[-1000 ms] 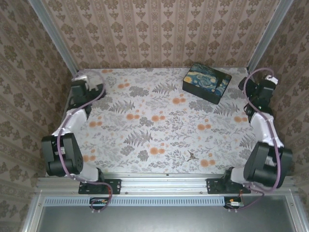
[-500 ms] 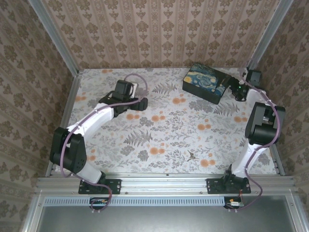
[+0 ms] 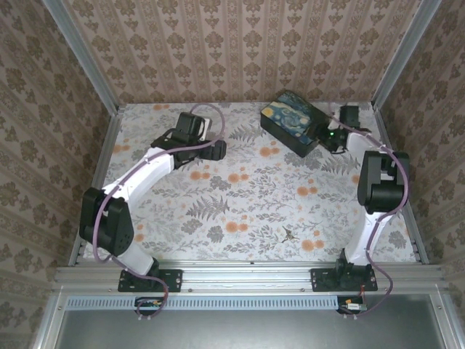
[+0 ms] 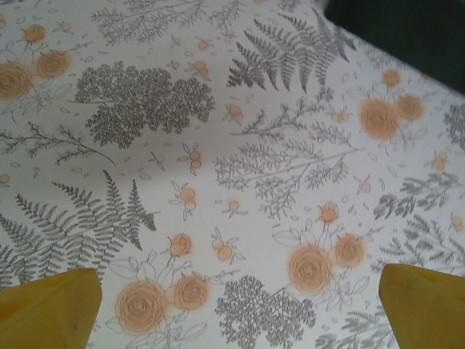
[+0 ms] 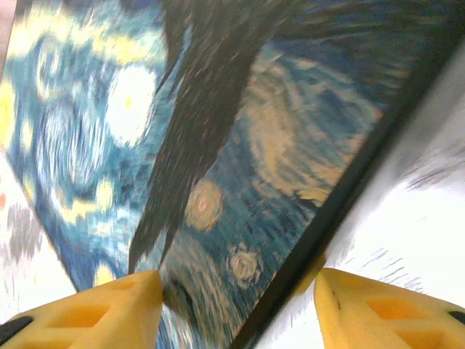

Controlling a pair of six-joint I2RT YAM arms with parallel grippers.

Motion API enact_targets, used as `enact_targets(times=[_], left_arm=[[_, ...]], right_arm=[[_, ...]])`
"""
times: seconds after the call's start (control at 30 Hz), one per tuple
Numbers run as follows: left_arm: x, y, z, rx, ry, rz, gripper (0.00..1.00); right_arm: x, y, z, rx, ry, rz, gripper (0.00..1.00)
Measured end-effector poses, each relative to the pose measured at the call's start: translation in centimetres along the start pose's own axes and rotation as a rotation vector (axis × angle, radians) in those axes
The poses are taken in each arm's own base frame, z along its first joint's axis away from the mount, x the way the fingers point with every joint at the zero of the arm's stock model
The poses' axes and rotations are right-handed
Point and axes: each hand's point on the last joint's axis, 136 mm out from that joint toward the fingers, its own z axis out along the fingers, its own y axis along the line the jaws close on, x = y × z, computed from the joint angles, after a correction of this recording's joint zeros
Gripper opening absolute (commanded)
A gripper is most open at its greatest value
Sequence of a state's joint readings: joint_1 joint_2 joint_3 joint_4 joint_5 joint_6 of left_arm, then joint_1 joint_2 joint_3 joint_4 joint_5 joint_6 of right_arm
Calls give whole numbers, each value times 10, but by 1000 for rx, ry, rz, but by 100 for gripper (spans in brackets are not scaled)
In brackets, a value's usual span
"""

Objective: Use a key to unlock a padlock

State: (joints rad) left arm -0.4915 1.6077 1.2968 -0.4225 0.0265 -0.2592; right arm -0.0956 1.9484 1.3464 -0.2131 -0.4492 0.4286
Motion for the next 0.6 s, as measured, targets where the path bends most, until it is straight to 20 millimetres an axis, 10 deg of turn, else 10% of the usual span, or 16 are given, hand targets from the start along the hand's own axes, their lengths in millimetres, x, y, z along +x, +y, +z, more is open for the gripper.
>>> enact_targets(times=[0.17, 0.27, 0.6], left_arm=[[2, -3, 19, 20, 38, -50, 100], [8, -3, 26, 31, 62, -74, 100], [9, -5, 26, 81, 77, -122, 100]], right_arm=[[82, 87, 4, -152, 181, -145, 73], [98, 112, -13, -186, 215, -213, 75], [-11, 20, -54, 85, -62, -154, 83]])
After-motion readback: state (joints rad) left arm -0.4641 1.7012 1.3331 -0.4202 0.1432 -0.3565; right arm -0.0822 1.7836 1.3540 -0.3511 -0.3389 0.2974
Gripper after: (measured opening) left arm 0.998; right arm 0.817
